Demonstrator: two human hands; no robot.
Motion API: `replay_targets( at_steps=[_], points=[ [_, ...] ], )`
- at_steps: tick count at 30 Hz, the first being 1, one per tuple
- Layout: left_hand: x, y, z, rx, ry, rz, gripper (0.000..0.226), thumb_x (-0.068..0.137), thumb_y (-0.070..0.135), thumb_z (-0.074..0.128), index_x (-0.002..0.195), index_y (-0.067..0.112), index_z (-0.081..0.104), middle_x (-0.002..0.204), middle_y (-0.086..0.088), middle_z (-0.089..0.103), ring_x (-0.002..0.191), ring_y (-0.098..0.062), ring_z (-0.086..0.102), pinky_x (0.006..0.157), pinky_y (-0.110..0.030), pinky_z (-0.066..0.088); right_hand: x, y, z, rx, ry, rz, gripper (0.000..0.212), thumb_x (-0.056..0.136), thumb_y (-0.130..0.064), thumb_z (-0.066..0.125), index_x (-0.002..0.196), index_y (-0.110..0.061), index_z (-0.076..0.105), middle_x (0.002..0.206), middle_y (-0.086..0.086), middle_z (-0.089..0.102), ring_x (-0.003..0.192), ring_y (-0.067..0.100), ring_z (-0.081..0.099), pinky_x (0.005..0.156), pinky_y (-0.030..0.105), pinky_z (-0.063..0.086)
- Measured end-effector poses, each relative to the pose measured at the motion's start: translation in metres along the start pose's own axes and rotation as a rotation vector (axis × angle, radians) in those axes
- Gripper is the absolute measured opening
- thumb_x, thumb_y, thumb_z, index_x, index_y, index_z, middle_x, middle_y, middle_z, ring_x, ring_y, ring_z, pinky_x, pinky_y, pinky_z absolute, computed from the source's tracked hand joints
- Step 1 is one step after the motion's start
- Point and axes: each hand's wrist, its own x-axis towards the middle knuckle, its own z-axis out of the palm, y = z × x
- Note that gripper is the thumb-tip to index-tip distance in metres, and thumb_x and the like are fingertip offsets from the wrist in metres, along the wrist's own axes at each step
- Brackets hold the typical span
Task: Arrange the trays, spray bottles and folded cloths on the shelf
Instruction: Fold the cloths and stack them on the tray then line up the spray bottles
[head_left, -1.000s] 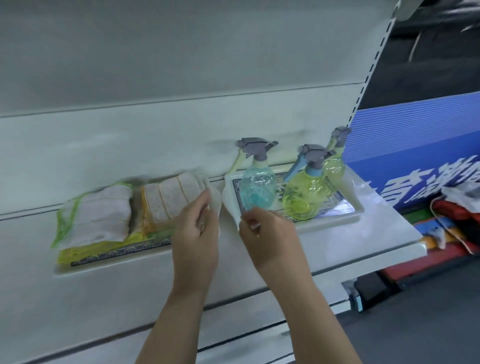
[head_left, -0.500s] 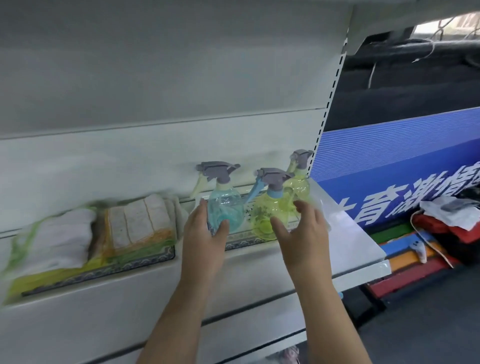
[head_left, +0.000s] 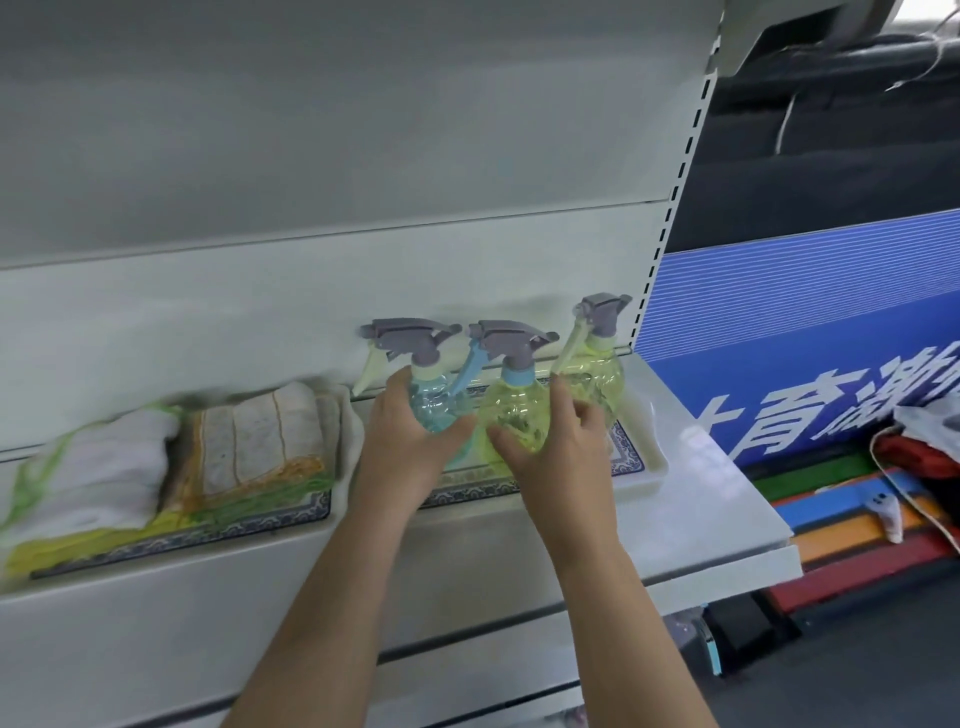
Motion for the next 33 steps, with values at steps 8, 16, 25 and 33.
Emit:
replay_targets(
  at_steps=[8,16,25,33],
  points=[
    [0.003,-0.008,-0.004,-0.044,0.033,0.03,0.079,0.072,0.044,0.08,0.138,0.025,0.043,0.126,-0.001,0.056,0.108,-0.011,0.059,0.087,-0.026,0.05,0.02,-0.007,0.021,-0.034,0.019,0.016,0.076,0.082,-0.049,0.068,0.141,-0.015,0.035,0.138,0.005,0.044,0.116,0.026,0.055,0.075,0.033,0.045],
    [-0.001,-0.003,-0.014,-0.04,-0.031,0.04,0.111,0.075,0.042,0.081,0.155,0.036,0.006,0.146,0.008,0.041,0.13,-0.009,0.042,0.105,-0.029,0.035,0.017,-0.011,0.014,-0.124,-0.011,-0.006,0.083,0.082,-0.053,0.067,0.145,-0.011,0.031,0.141,0.01,0.041,0.108,0.032,0.06,0.075,0.036,0.05],
    [-0.021,-0.02,-0.014,0.002,0.074,0.043,0.112,0.072,0.042,0.08,0.153,0.028,0.003,0.155,-0.003,0.035,0.142,-0.018,0.034,0.11,-0.044,0.036,0.013,0.027,-0.046,-0.091,0.071,0.138,0.055,0.087,-0.042,0.066,0.132,-0.015,0.048,0.133,0.007,0.046,0.089,0.021,0.055,0.081,0.028,0.042],
    [-0.027,-0.018,-0.012,0.023,0.062,0.017,0.111,0.079,0.037,0.076,0.157,0.027,-0.003,0.154,0.003,0.037,0.144,-0.018,0.029,0.113,-0.043,0.031,0.072,0.049,-0.033,0.037,-0.077,0.125,0.089,0.083,-0.042,0.071,0.153,-0.024,0.018,0.151,0.005,0.036,0.132,0.023,0.044,0.104,0.039,0.042]
  ],
)
